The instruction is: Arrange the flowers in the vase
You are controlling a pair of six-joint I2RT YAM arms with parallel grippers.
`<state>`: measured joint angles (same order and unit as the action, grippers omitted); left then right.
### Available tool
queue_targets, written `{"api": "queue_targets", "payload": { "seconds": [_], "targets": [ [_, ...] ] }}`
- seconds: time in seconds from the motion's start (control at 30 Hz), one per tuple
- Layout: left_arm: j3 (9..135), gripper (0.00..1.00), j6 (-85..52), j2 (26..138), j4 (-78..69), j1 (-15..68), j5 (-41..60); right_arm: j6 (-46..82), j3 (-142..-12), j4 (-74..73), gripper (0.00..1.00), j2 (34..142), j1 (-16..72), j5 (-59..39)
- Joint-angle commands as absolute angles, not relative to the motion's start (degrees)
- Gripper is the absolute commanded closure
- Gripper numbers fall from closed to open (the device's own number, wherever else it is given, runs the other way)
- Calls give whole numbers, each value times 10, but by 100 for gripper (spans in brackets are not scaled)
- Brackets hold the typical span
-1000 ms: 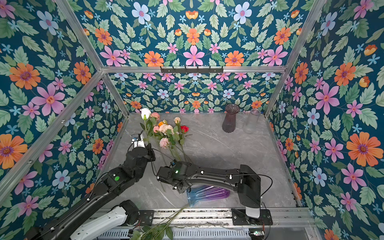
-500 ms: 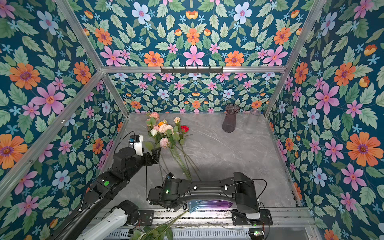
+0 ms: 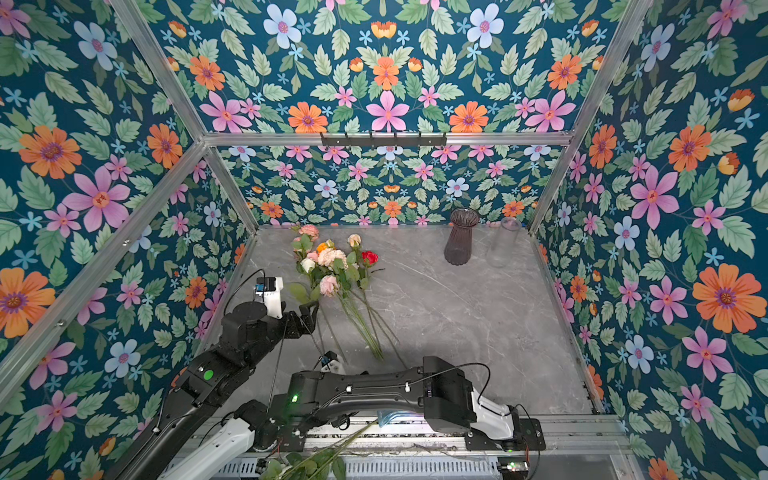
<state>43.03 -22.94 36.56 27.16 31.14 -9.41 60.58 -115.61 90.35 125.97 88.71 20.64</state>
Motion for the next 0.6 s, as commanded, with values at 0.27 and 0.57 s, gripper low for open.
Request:
{"api": "queue_targets", "payload": {
  "seconds": [0.27, 0.57],
  "targets": [
    [453, 2, -252, 343, 259, 308, -196, 645, -1100, 1031, 28, 1285, 891, 179],
    [435, 6, -260, 336, 255, 308, -181, 677, -985, 1031, 38, 1233, 892, 177]
  ]
}}
